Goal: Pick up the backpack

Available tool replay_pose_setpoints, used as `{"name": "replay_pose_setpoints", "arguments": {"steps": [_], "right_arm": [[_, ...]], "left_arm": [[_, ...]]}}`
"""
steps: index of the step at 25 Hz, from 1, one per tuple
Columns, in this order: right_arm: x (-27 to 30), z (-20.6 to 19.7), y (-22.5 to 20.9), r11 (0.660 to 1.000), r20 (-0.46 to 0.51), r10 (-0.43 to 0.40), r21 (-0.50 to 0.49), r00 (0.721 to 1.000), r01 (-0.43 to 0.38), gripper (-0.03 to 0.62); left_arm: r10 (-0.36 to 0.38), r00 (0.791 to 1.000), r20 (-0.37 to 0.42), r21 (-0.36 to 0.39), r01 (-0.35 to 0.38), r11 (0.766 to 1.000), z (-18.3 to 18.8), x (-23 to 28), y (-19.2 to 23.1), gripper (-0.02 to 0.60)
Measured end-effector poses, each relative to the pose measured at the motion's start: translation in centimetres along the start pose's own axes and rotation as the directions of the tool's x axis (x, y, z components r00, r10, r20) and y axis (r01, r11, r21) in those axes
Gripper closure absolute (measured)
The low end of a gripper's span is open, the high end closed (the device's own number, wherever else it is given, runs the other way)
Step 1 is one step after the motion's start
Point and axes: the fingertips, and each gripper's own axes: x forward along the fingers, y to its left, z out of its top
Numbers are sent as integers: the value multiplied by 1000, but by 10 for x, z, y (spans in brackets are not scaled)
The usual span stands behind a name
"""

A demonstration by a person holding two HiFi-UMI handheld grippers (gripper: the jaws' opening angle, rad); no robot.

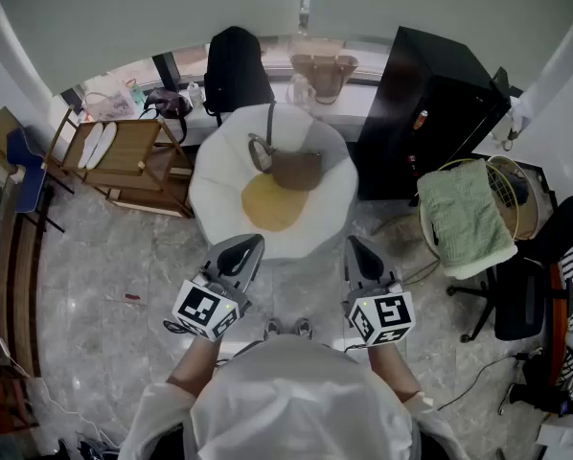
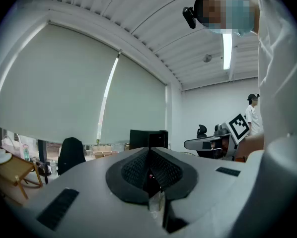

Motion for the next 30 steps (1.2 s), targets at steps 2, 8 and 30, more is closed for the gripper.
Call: {"name": "replay_pose_setpoints", "arguments": {"steps": [2, 8, 30], "right_arm": [[1, -1, -2, 1000, 2, 1, 3, 1000, -1, 574], [4, 2, -2, 1000, 17, 25, 9, 1000, -25, 574], [-4, 6, -42, 999, 69, 33, 24, 997, -34, 574]], "left_arm": [[7, 1000, 0, -3, -7, 1000, -1, 1, 1, 551], [15, 1000, 4, 0, -15, 1000, 0, 5, 2, 551], [-19, 999, 46, 76, 15, 997, 10, 32, -26, 551]]}}
